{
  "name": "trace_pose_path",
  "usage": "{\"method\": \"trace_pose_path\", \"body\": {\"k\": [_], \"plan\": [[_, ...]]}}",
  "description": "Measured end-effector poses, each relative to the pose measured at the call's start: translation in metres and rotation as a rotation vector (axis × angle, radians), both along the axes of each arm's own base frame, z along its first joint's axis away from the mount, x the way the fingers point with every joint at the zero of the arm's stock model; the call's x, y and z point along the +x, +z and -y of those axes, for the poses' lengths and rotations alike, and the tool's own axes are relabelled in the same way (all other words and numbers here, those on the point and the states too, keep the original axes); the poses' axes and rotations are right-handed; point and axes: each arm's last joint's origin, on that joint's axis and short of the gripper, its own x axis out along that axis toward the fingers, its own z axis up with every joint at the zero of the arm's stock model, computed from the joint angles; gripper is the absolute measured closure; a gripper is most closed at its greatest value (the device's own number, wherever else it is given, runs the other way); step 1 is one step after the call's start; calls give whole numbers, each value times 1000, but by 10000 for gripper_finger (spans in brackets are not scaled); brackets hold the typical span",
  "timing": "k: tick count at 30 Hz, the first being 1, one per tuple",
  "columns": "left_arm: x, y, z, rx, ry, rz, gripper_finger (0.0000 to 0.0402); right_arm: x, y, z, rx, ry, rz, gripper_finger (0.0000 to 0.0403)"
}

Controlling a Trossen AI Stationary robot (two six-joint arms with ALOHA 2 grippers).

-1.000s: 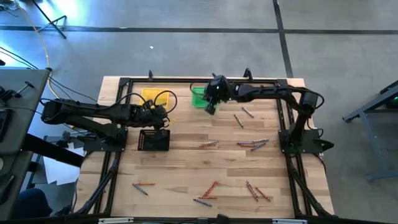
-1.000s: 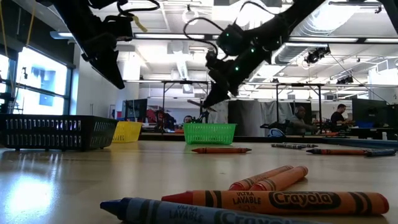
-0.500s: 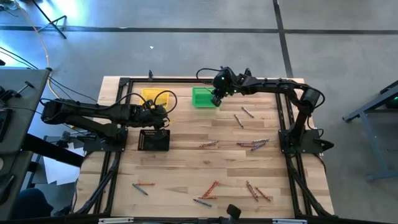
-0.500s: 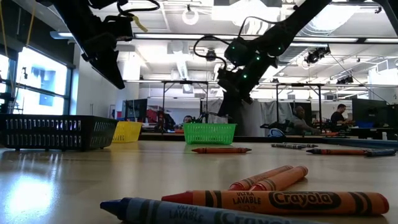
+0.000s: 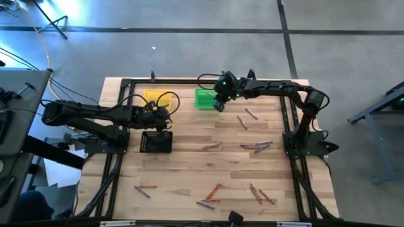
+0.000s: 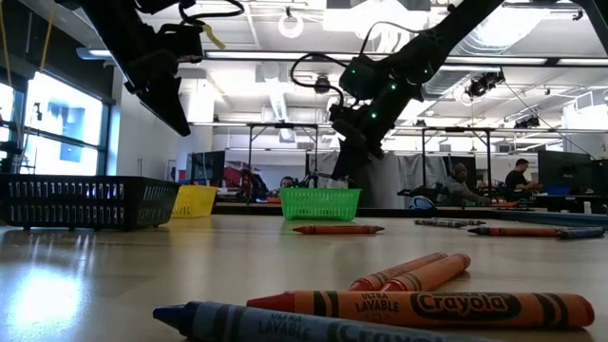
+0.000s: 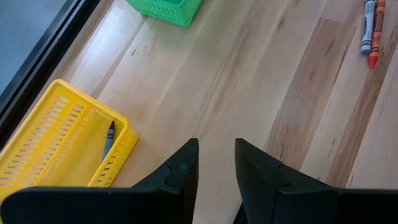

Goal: Sort crayons
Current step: Put the gray crayon into the green bin

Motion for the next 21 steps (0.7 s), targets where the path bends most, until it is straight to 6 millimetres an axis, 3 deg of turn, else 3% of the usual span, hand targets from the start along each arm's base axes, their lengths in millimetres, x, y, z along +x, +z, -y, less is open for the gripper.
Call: {"method": "trace_pose_path", "body": {"k": [21], "plan": [[0,0,0,-1,0,0,312,1,0,-2,1,65,8,365]]}}
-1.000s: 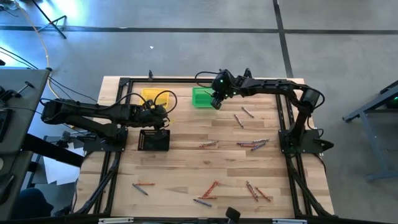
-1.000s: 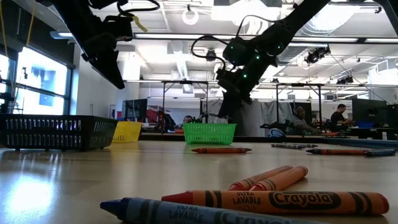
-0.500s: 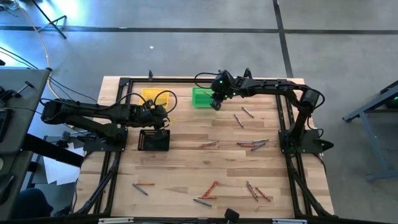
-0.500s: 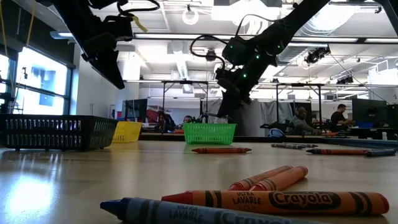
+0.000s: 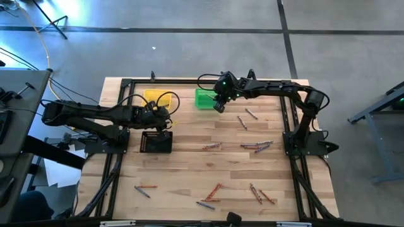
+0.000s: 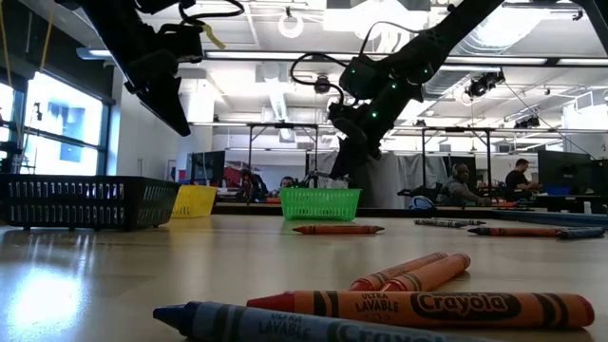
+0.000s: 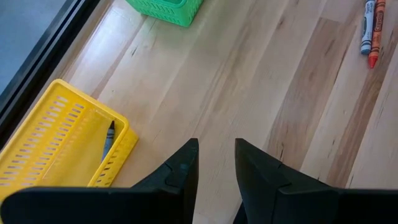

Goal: Sort crayons
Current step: Put the gray crayon into the green bin, then put the orange crayon into the black bin

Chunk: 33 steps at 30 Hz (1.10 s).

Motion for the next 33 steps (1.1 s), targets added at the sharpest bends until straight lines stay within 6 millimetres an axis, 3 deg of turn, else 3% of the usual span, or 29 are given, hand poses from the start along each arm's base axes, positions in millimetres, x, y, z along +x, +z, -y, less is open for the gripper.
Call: {"method": "trace_pose_path", "body": {"k": [7,14,20,27,33], "plan": [[0,0,0,0,0,-1,312,0,0,0,-22,29,-7,360],[0,0,1,-23,-13,2,312,5,2,-4,-71,67,9,282],[0,0,1,-41,-23,4,312,9,6,-5,-80,-31,32,236],[2,0,2,-66,-31,20,312,12,51,-18,1,10,-43,246],[24,-8,11,-93,-81,90,312,8,75,-55,47,74,-153,268]]}}
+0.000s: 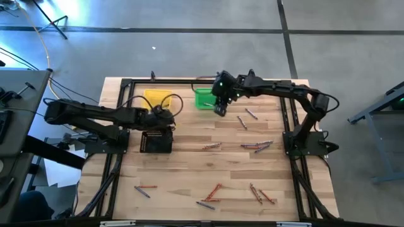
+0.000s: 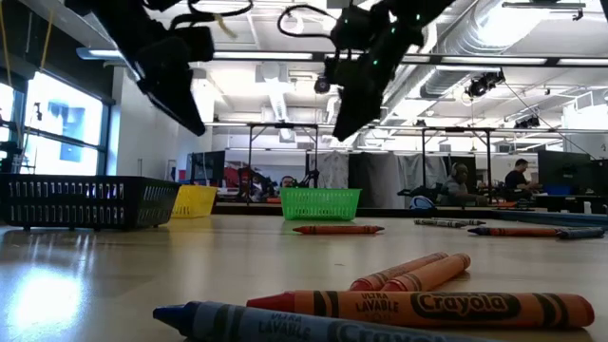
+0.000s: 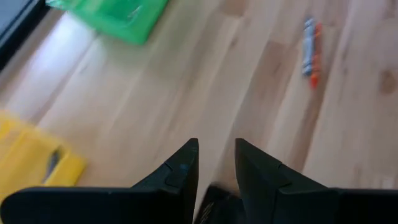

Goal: Sort crayons
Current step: Put the orange crayon into the black bin

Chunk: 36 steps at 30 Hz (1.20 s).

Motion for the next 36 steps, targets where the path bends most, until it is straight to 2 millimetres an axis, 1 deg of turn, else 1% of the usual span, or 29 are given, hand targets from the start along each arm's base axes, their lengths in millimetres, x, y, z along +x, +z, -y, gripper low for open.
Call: {"method": "trace_pose_path", "body": {"k": [3,7,9,13,15,19,22,24,25,27,29,31,33,34,36], "plan": [[19,-17,7,-9,-79,-17,312,-7,0,-22,8,0,-117,275],[42,-47,15,-28,-169,-56,312,-18,-1,-49,-12,-35,-288,279],[52,-59,18,-11,-216,-77,312,-24,-2,-61,-25,-55,-364,279],[72,-75,22,65,-333,-117,312,-34,-2,-83,-35,-97,-491,279],[84,-80,22,92,-368,-125,312,-39,-1,-94,-59,-125,-536,279],[115,-80,20,138,-407,-110,312,-52,-2,-112,-130,-164,-645,280],[136,-81,21,167,-438,-106,312,-59,1,-123,-231,-161,-710,280],[146,-81,22,178,-457,-115,312,-65,4,-127,-307,-144,-743,280],[151,-81,23,181,-464,-109,312,-69,7,-128,-329,-143,-735,280],[153,-82,25,178,-473,-124,312,-84,11,-126,-316,-156,-701,280],[153,-84,28,176,-483,-130,312,-104,15,-121,-266,-195,-641,280],[153,-84,29,175,-486,-137,312,-129,16,-116,-233,-260,-573,280],[153,-84,29,180,-492,-133,312,-152,16,-112,-185,-323,-468,280],[153,-83,29,185,-497,-133,312,-162,15,-112,-150,-349,-387,280],[155,-83,29,189,-497,-117,312,-176,9,-112,-76,-392,-247,280]]}}
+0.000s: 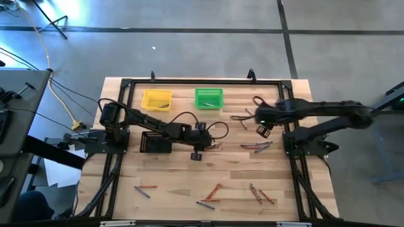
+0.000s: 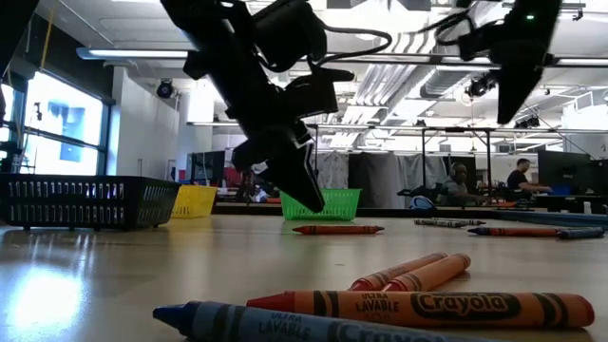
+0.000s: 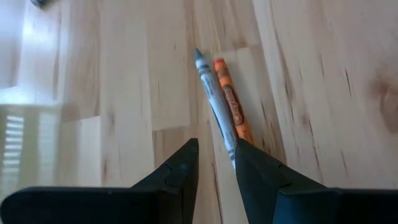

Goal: Sort crayons
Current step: Put the orange crayon into the black bin

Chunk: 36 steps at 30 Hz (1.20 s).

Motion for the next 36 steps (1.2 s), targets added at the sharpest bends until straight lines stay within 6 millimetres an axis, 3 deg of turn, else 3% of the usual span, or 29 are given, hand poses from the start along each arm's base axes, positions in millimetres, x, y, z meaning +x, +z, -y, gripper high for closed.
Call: {"method": "trace_pose_path", "body": {"k": [3,8,15,36], "plan": [[2,2,-2,-4,4,28,312,-10,-8,-3,47,12,232,280],[6,5,-2,-8,3,84,312,-16,-25,-5,47,77,394,280],[11,6,0,-69,-42,127,312,-16,-39,-5,38,95,386,279],[11,4,5,-148,-13,123,312,-12,-35,-5,-7,154,427,279]]}}
